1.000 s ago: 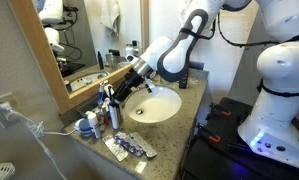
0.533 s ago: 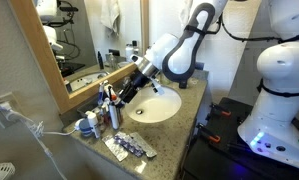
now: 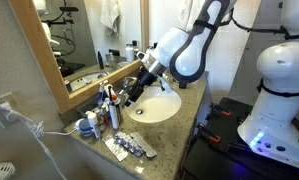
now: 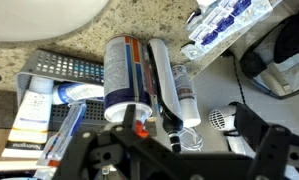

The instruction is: Move the electric toothbrush forward

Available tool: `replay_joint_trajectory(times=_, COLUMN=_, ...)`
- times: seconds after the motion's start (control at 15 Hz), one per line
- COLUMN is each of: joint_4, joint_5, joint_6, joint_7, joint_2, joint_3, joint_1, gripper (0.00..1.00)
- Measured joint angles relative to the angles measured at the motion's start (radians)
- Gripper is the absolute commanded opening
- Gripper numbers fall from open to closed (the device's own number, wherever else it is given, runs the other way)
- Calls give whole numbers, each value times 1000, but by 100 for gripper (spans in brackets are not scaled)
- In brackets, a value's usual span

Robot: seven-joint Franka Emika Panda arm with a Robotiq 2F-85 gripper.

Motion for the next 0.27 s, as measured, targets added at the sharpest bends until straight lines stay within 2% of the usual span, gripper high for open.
replay_joint_trajectory(times=0.27, joint_4=-15, joint_5=81, joint_6=-16, joint_7=35, joint_2=143, joint_3=36, joint_1=-1, gripper=100)
